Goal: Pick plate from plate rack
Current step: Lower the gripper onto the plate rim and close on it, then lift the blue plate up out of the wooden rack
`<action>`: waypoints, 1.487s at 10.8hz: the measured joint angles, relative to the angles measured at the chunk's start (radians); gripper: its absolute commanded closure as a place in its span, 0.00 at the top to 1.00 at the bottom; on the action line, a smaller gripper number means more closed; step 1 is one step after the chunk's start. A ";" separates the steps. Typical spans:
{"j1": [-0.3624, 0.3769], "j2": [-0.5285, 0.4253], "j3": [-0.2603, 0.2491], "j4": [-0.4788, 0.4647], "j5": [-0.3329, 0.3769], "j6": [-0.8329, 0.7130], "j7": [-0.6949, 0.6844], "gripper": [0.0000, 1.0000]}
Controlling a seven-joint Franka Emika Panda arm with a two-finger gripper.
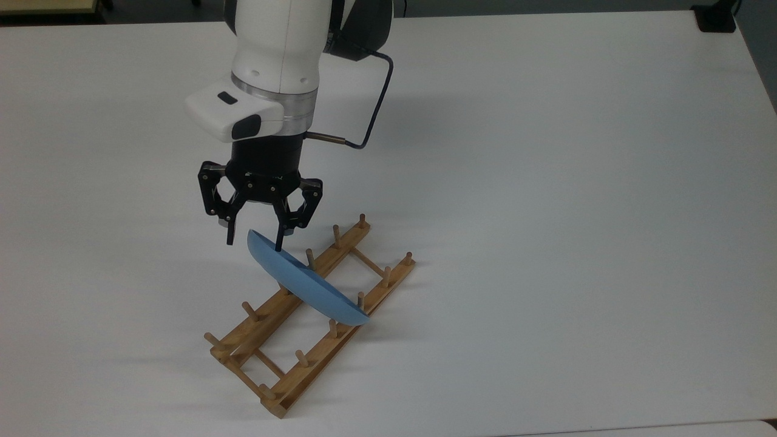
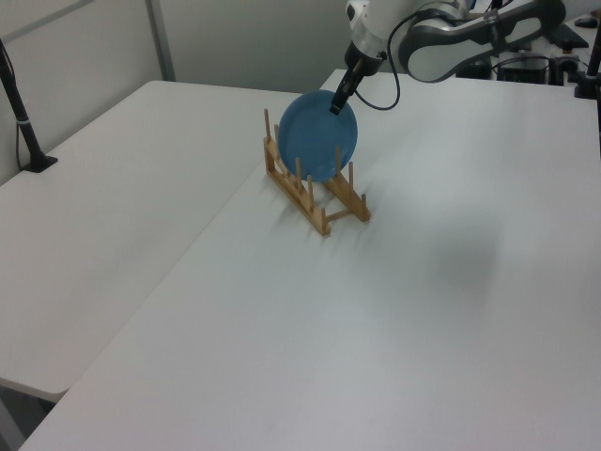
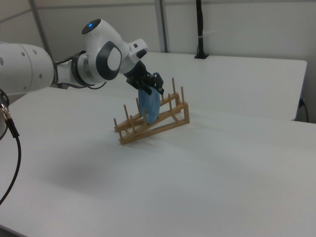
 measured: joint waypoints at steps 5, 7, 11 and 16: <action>0.004 0.006 -0.001 0.029 -0.001 0.000 0.003 0.40; 0.005 0.005 -0.001 0.041 -0.001 0.000 0.003 0.34; 0.005 -0.001 0.000 0.045 -0.001 0.000 0.004 0.14; 0.004 -0.002 -0.001 0.046 -0.003 0.000 0.004 0.00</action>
